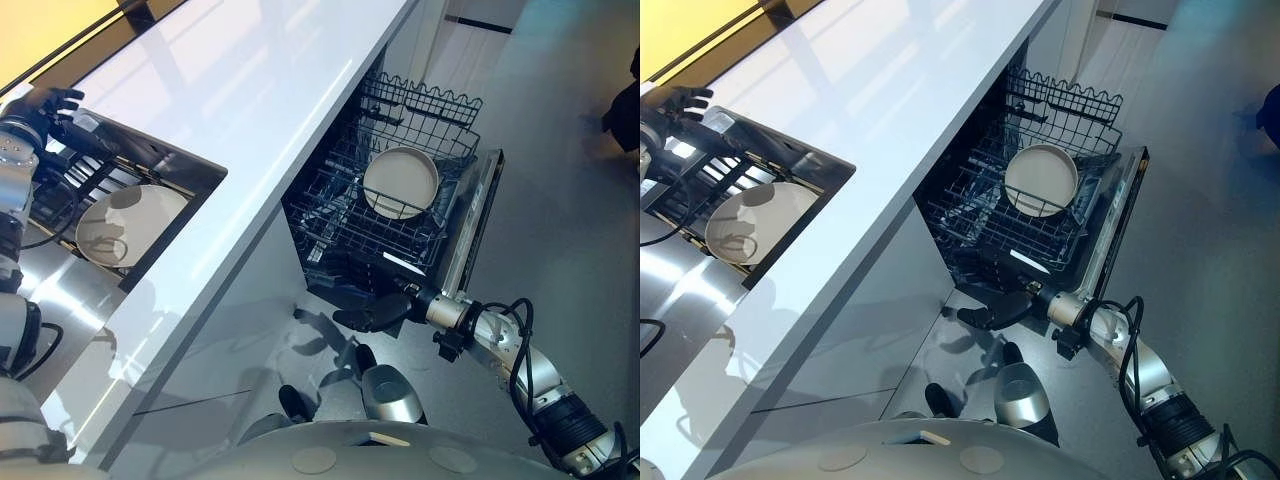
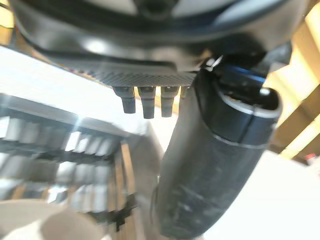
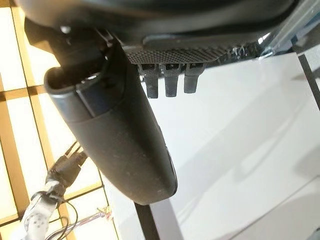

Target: Pick up plates and place into dishwasher.

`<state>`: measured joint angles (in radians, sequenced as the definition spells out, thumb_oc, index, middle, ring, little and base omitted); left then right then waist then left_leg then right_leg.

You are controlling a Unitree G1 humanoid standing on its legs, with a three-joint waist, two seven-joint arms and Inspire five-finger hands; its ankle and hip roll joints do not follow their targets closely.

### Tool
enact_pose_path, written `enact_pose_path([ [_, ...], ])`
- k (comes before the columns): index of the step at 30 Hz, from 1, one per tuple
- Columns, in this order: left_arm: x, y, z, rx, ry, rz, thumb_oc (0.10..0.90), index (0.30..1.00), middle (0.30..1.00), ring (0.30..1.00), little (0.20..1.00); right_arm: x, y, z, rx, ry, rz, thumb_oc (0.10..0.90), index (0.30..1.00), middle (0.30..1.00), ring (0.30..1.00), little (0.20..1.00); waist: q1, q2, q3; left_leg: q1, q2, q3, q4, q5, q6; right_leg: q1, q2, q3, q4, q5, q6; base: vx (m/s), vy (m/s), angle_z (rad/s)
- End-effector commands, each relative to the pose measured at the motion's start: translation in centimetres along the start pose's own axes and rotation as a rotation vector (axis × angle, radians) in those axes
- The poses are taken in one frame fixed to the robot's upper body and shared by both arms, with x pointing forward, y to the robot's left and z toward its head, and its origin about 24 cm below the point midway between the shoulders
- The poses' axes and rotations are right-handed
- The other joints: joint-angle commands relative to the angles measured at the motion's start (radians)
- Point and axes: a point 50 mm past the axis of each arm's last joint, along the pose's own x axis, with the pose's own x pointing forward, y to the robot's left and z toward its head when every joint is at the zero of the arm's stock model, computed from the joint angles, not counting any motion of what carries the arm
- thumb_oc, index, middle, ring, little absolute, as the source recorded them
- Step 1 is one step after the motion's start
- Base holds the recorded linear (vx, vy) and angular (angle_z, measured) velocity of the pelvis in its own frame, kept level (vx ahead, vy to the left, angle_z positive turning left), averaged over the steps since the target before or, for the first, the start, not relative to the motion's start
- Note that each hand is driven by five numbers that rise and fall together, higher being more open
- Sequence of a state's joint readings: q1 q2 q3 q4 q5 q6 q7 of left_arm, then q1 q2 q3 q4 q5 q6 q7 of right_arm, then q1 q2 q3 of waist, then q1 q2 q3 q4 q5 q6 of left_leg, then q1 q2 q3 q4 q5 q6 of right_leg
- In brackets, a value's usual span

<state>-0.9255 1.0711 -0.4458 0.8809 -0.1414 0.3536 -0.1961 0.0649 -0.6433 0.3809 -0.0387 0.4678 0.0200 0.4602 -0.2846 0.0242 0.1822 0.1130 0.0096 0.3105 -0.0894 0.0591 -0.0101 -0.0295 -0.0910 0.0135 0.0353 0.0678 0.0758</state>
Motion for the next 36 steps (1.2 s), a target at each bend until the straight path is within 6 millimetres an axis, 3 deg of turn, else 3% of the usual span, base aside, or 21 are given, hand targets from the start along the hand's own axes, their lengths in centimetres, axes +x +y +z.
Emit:
enact_pose_path([
  [1, -1.5, 5.6, 2.2, 0.111, 0.018, 0.092, 0.8, 0.9, 0.9, 0.9, 0.9, 1.2, 0.3, 5.1, -0.114, -0.26, 0.017, 0.8, 0.9, 0.9, 0.9, 0.9, 0.009, 0.05, -0.011, -0.042, -0.093, -0.005, 0.086, -0.135, 0.054, -0.065, 0.037, 0.004, 0.133, -0.01, 0.136, 0.0, 0.0, 0.0],
  [7, -1.4, 4.2, -1.6, 0.22, 0.231, -0.118, 0.8, 0.9, 0.9, 0.9, 0.9, 0.3, -0.3, 5.2, -0.113, -0.267, -0.04, 0.8, 0.9, 0.9, 0.9, 0.9, 0.011, 0.044, 0.007, -0.047, -0.089, -0.008, 0.101, -0.139, 0.056, -0.07, 0.034, 0.005, 0.134, 0.002, 0.141, 0.01, -0.008, 0.02],
  [12, -1.4, 3.4, -4.1, 0.286, 0.312, -0.194, 0.8, 0.9, 0.9, 0.9, 0.9, -0.4, -1.2, 5.6, -0.045, -0.34, -0.151, 0.8, 0.9, 0.9, 0.9, 0.9, 0.015, 0.039, 0.016, -0.043, -0.086, -0.018, 0.106, -0.14, 0.06, -0.064, 0.036, -0.002, 0.135, -0.002, 0.142, 0.03, -0.021, 0.06],
  [21, -1.1, 1.8, -4.4, 0.133, 0.228, -0.217, 0.8, 0.9, 0.9, 0.9, 0.9, -0.8, -1.4, 5.8, 0.252, -0.552, -0.258, 0.8, 0.9, 0.9, 0.9, 0.9, 0.013, 0.042, 0.003, -0.033, -0.087, -0.03, 0.089, -0.139, 0.068, -0.055, 0.047, -0.014, 0.12, -0.022, 0.137, 0.05, -0.011, 0.01],
  [26, -0.8, -1.6, -5.1, -0.089, 0.197, -0.394, 0.8, 0.9, 0.9, 0.9, 0.9, -1.0, -1.1, 6.9, 0.324, -0.669, -0.251, 0.8, 0.9, 0.9, 0.9, 0.9, 0.011, 0.043, -0.002, -0.031, -0.088, -0.038, 0.076, -0.132, 0.069, -0.048, 0.055, -0.02, 0.108, -0.037, 0.134, 0.05, -0.016, -0.04],
  [27, -0.7, -2.9, -4.9, -0.186, 0.154, -0.466, 0.402, 0.559, 0.559, 0.559, 0.502, -1.1, -1.1, 7.5, 0.314, -0.701, -0.243, 0.8, 0.9, 0.9, 0.9, 0.9, 0.011, 0.044, 0.0, -0.03, -0.088, -0.039, 0.072, -0.131, 0.069, -0.045, 0.056, -0.022, 0.103, -0.041, 0.132, 0.02, -0.019, -0.04],
  [28, -0.7, -3.5, -4.7, -0.243, 0.133, -0.492, 0.298, 0.469, 0.469, 0.469, 0.398, -1.2, -1.1, 7.9, 0.298, -0.721, -0.239, 0.8, 0.9, 0.9, 0.9, 0.9, 0.012, 0.045, 0.001, -0.03, -0.088, -0.039, 0.072, -0.131, 0.069, -0.045, 0.056, -0.025, 0.101, -0.044, 0.131, 0.0, 0.0, 0.0],
  [29, -0.7, -4.1, -4.3, -0.287, 0.098, -0.514, 0.1, 0.3, 0.3, 0.3, 0.2, -1.4, -1.3, 8.5, 0.29, -0.751, -0.234, 0.8, 0.9, 0.9, 0.9, 0.9, 0.014, 0.046, 0.002, -0.029, -0.087, -0.038, 0.071, -0.132, 0.069, -0.043, 0.056, -0.028, 0.098, -0.047, 0.13, 0.0, 0.0, 0.0],
  [36, -0.9, -4.7, -2.4, -0.422, -0.069, -0.605, 0.1, 0.3, 0.3, 0.3, 0.2, -2.8, -3.0, 12.5, 0.371, -0.966, -0.217, 0.8, 0.9, 0.9, 0.9, 0.9, 0.037, 0.057, -0.009, -0.028, -0.09, -0.049, 0.065, -0.13, 0.063, -0.033, 0.057, -0.052, 0.089, -0.057, 0.124, -0.01, -0.025, -0.01],
])
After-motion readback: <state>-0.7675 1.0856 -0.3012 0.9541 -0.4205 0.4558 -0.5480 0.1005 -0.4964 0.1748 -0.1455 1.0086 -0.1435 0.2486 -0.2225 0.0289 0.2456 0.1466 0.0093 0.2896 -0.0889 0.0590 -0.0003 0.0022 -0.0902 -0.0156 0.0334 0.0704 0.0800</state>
